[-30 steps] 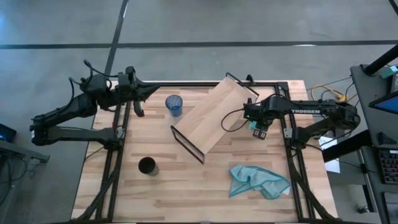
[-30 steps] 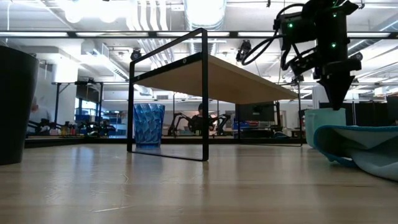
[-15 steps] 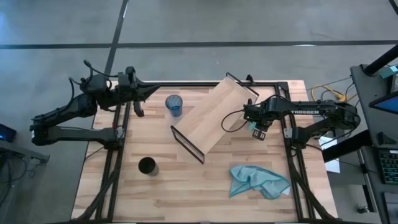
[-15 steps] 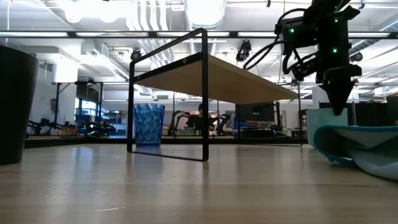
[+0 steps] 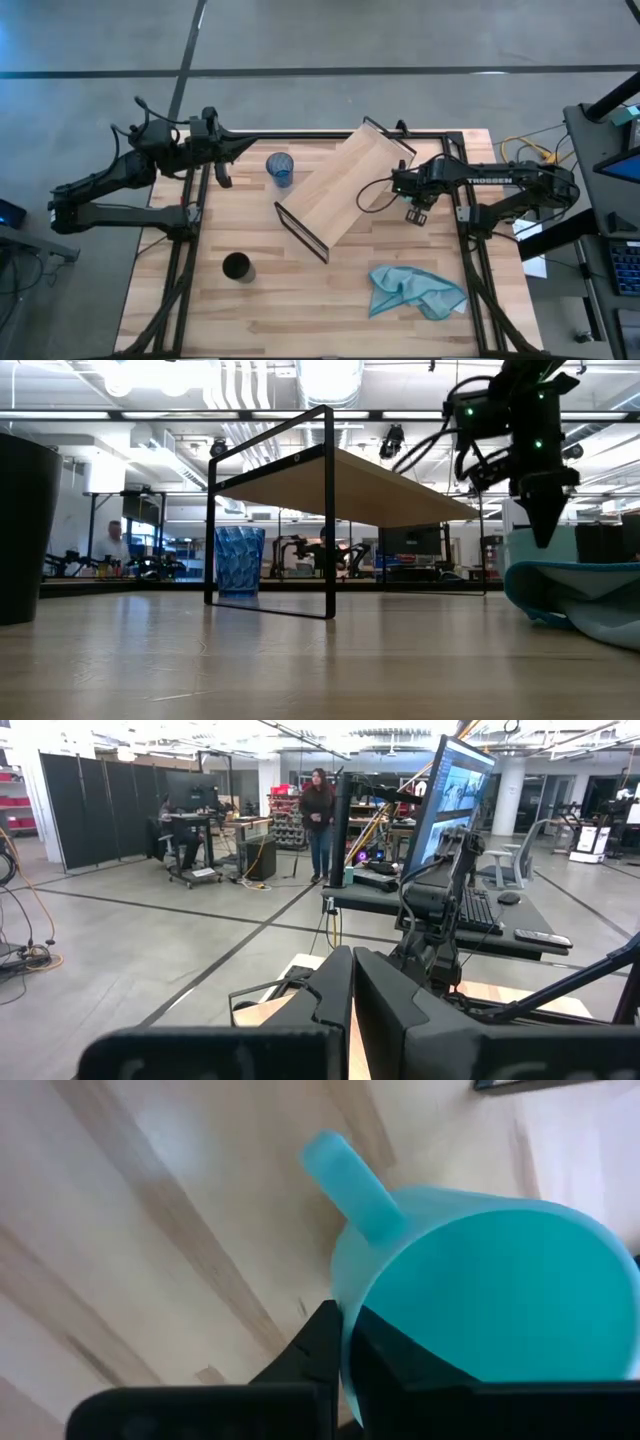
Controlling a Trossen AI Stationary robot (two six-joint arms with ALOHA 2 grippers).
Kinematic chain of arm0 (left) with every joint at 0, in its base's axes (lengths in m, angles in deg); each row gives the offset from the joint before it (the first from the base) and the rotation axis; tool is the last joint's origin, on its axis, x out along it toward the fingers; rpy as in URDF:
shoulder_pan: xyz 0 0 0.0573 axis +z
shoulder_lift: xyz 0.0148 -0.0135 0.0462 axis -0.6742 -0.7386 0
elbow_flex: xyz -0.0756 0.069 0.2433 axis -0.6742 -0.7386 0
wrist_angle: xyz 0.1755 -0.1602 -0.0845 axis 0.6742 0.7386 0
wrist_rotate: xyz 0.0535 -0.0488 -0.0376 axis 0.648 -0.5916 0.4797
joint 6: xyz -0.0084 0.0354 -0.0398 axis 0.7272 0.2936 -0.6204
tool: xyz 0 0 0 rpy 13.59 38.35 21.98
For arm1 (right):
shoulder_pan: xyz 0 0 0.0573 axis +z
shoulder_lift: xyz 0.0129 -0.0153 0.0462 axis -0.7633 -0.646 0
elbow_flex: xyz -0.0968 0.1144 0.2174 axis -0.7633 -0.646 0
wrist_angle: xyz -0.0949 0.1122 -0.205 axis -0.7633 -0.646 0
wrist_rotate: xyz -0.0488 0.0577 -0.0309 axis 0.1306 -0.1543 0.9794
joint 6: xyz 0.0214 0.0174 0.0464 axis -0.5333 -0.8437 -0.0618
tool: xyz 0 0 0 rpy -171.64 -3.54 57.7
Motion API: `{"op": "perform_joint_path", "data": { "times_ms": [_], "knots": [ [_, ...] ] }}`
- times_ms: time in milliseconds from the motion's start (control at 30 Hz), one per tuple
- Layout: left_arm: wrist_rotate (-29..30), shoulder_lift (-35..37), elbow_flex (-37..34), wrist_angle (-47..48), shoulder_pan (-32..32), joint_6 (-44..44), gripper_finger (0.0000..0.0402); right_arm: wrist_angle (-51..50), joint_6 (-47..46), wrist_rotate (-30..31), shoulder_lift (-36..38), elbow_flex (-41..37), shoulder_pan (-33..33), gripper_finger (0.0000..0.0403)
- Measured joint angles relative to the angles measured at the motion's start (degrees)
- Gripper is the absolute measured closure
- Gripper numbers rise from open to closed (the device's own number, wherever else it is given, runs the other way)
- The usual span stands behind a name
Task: Stack small to large cups/mugs on shelf
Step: Put the light blue mug on the shelf
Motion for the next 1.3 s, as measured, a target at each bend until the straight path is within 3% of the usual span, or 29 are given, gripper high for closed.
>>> {"op": "perform_joint_path", "data": {
  "times_ms": [167,267,433,667,1067,1300],
  "knots": [
    [0.0,0.0,0.0,0.0,-0.01,0.0,0.0402,-5.59,-1.82,-0.29,0.07,7.19,0.37,0.0393],
    [0.0,0.0,0.0,0.0,-0.01,0.0,0.0402,-9.86,-2.2,-0.99,0.07,15.01,0.7,0.0393],
    [0.0,-0.02,0.0,-0.02,-0.01,-0.24,0.0402,-12.53,-2.68,-8.25,0.08,29.92,0.72,0.0393],
    [0.0,-0.01,0.01,-0.02,-0.01,-4.81,0.0402,-12.67,-3.9,-8.84,-1.87,47.8,1.22,0.0394],
    [0.0,-0.02,0.0,-0.01,0.0,-4.85,0.0402,-16.22,3.69,-9.82,-22.15,67.4,8.12,0.0394],
    [0.0,0.0,0.0,0.07,0.01,-4.44,0.0402,-19.89,6.8,-16.57,-31.41,81.14,10.04,0.0394]
  ]
}}
